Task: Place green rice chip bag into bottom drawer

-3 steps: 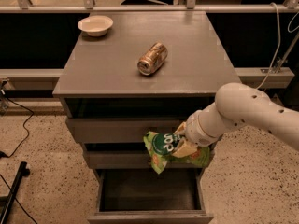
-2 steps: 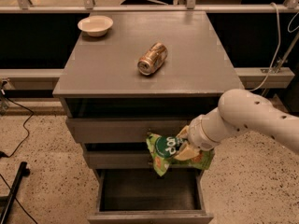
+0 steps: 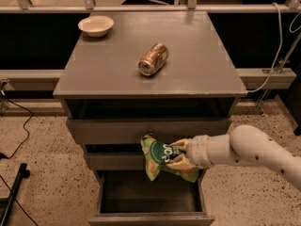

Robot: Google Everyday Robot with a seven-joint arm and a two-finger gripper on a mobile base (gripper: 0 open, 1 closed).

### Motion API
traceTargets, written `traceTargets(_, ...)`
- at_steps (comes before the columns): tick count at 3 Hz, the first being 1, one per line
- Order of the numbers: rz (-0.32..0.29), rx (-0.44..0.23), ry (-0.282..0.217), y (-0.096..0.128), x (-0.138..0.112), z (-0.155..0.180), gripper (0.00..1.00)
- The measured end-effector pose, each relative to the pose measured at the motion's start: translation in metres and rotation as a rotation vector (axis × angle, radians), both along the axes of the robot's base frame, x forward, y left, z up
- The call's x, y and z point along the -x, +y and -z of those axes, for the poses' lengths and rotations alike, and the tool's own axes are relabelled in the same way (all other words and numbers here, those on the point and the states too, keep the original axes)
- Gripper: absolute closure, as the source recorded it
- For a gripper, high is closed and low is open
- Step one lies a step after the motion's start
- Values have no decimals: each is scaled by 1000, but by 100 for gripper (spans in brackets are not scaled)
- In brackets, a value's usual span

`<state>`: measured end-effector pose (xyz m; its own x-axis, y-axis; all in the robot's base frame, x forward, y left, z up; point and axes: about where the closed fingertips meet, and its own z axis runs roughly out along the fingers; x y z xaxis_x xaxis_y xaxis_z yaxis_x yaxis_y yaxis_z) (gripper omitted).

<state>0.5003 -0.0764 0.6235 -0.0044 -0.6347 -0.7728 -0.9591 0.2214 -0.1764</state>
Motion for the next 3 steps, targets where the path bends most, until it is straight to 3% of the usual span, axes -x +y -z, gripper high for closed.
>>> traceTargets(1,15,-168,-113,-39,-4,-1,100)
traceTargets(2,-72,-252,-134,-49,18,31,100)
traceTargets(3,-79,-256,-133,-47,20,33,100)
